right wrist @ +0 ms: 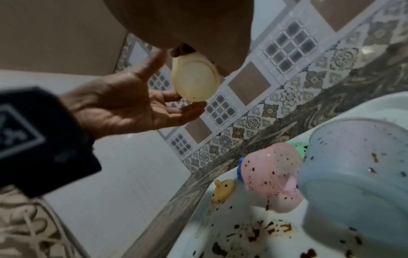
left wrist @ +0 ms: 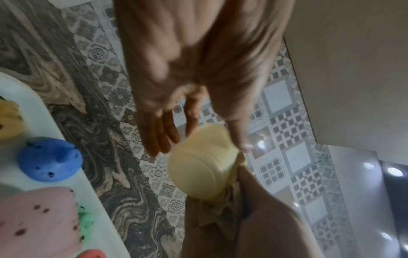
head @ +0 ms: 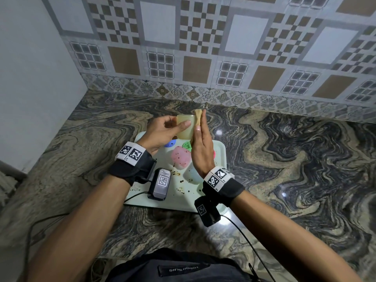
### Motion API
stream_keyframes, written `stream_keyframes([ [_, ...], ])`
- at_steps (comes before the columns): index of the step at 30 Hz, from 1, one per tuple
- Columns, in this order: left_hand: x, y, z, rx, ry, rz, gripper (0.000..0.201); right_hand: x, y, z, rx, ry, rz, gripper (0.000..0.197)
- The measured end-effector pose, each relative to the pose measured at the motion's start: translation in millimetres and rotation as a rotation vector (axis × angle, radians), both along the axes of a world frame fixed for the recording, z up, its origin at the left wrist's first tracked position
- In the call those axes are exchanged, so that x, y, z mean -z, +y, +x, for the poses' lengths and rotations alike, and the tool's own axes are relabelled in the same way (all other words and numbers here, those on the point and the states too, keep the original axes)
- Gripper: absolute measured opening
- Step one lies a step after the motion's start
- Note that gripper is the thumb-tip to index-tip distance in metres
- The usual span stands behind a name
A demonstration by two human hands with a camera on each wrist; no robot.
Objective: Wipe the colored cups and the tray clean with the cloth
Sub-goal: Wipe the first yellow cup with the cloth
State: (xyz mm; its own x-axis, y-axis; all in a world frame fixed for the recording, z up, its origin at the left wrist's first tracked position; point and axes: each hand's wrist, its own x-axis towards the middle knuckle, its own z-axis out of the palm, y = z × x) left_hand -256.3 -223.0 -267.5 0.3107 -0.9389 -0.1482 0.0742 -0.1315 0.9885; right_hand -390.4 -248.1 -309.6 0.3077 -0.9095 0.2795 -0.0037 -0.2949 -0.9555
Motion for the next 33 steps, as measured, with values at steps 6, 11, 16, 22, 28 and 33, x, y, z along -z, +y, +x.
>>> stream_keyframes([
  [6, -8.7, 1.0, 0.1, -0.014, 0.126, -0.025, 0.025, -0.8, 2.8, 2.1, 0.009, -0.066, 0.004, 0.050],
  [11, -19.9, 5.8, 7.4, 0.119, 0.191, 0.039, 0.027, -9.5, -4.3, 0.2, -0.033, -0.111, 0.088, 0.049],
  [16, -25.1, 3.9, 1.1, 0.081, 0.097, -0.023, 0.030, -8.9, 7.5, 9.0, -0.018, -0.031, -0.099, 0.051],
  [22, -23.0, 6.6, 9.7, 0.086, 0.177, -0.044, 0.035, -15.1, -6.3, 3.8, -0.108, -0.177, 0.154, 0.046],
  [28, -15.9, 7.7, 17.7, 0.039, 0.006, -0.006, 0.037, -31.6, -27.8, -9.8, 0.033, 0.052, 0.080, 0.048],
  [33, -20.5, 5.0, 14.7, 0.059, -0.112, -0.060, 0.031, -27.0, -17.4, -12.9, -0.122, 0.311, -0.379, 0.046],
])
